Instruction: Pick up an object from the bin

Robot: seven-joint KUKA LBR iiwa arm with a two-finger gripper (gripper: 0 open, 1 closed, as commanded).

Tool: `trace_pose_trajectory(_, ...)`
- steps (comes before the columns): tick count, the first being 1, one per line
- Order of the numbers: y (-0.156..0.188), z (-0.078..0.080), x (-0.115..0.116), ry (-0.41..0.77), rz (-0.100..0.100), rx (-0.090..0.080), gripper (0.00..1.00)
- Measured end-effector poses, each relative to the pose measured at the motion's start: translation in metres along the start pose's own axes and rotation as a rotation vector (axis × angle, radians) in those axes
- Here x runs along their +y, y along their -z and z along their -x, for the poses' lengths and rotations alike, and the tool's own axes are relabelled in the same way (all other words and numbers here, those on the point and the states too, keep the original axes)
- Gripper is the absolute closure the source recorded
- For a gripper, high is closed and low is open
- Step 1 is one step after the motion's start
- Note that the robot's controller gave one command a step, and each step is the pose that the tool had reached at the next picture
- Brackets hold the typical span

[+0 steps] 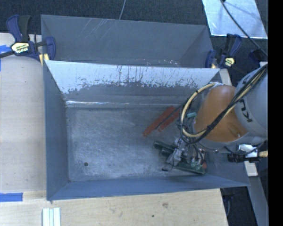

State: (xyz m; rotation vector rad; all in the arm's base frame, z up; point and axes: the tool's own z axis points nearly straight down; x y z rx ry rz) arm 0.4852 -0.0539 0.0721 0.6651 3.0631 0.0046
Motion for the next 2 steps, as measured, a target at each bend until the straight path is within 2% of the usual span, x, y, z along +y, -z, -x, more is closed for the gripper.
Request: trace_pose_trajectory(2,0.02,-0.002,-0.002,0.0,-0.005,0.01,1.0)
